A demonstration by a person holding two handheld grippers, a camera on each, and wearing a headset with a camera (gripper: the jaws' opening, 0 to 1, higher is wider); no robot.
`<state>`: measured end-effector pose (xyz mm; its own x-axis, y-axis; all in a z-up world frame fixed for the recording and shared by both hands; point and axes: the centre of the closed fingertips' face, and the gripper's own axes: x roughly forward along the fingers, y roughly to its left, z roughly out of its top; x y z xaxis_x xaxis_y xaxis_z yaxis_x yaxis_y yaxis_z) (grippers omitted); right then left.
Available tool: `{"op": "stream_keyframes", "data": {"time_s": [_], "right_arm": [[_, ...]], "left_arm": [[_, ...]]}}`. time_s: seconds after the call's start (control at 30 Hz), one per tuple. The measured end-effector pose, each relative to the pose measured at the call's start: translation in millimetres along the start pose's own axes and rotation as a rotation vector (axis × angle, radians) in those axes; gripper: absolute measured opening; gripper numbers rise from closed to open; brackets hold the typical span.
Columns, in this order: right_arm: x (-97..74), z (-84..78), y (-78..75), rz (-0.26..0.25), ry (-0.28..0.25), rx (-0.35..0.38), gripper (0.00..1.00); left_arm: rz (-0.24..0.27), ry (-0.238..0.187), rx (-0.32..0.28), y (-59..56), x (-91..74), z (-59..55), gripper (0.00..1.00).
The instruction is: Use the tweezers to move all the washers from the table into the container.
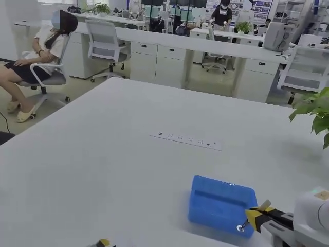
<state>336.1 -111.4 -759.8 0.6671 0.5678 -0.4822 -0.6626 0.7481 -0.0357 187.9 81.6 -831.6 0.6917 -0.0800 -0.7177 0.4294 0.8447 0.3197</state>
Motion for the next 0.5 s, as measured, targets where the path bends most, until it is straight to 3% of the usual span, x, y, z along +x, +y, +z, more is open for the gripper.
{"op": "stream_keyframes", "data": {"time_s": [0.5], "right_arm": [[18.9,23.2,-17.9,-0.017,-0.020,-0.017,0.02]], "left_arm": [[-0.007,0.026,0.013,-2.0,1.4,-4.4,0.71]]}}
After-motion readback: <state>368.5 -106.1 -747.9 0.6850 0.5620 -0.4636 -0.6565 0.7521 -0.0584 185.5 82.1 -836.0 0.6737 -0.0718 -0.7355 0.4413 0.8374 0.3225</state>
